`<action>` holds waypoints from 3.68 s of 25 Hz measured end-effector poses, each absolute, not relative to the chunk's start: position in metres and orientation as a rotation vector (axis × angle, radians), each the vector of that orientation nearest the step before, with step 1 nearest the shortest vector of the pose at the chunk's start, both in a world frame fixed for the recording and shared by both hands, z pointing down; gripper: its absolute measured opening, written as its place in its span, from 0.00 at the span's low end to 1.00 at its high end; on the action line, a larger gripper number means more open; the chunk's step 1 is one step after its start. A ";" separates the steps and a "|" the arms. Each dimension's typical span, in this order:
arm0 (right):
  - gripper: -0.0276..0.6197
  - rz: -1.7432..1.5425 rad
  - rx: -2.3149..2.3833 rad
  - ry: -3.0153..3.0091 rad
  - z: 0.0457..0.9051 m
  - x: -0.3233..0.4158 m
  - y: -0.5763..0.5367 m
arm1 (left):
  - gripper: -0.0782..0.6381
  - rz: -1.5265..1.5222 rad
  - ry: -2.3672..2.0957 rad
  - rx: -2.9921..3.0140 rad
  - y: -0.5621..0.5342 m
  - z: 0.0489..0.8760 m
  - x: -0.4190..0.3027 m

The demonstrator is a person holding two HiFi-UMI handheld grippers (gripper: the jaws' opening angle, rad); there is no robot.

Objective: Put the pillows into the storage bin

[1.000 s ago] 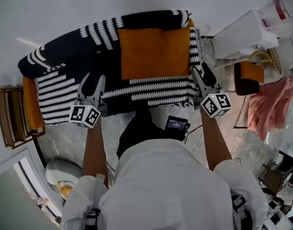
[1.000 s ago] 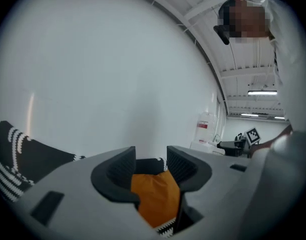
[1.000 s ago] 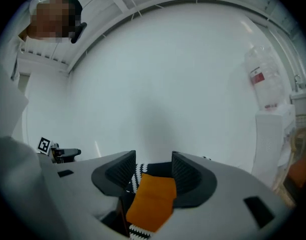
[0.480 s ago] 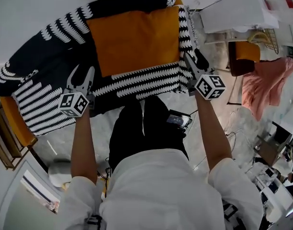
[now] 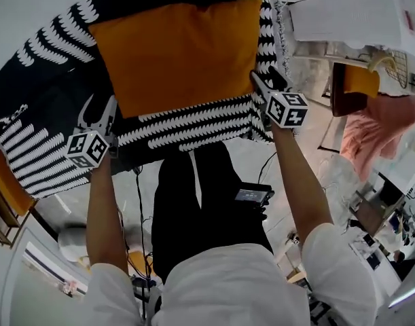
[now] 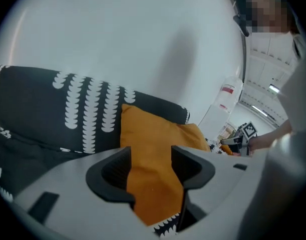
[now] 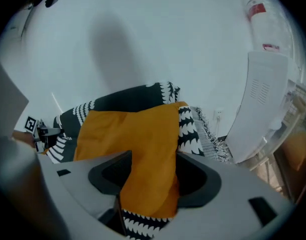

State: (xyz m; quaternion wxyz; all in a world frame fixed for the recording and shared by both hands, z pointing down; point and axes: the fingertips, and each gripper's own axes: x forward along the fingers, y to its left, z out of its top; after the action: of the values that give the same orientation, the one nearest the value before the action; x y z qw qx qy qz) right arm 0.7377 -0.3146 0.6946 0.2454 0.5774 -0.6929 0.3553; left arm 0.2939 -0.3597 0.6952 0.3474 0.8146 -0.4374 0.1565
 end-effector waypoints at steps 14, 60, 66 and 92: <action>0.48 1.130 1.443 -1.802 0.800 0.741 -0.369 | 0.52 0.496 -1.069 1.964 -0.386 0.824 0.288; 0.09 0.987 0.756 -2.734 0.415 0.556 -0.394 | 0.17 0.198 -1.840 2.007 -0.205 0.344 0.191; 0.09 0.873 0.539 -2.885 0.334 0.473 -0.362 | 0.17 0.142 -2.075 1.935 -0.112 0.265 0.145; 0.09 0.641 -0.525 -2.990 0.190 0.134 0.106 | 0.17 0.005 -2.788 1.245 0.512 0.139 0.052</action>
State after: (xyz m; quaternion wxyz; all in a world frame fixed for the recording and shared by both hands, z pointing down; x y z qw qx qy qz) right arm 0.1336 0.1056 0.1899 0.0194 -0.1692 -0.9635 0.2064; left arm 0.0518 0.5119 0.1392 0.0439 0.4073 -0.9122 0.0018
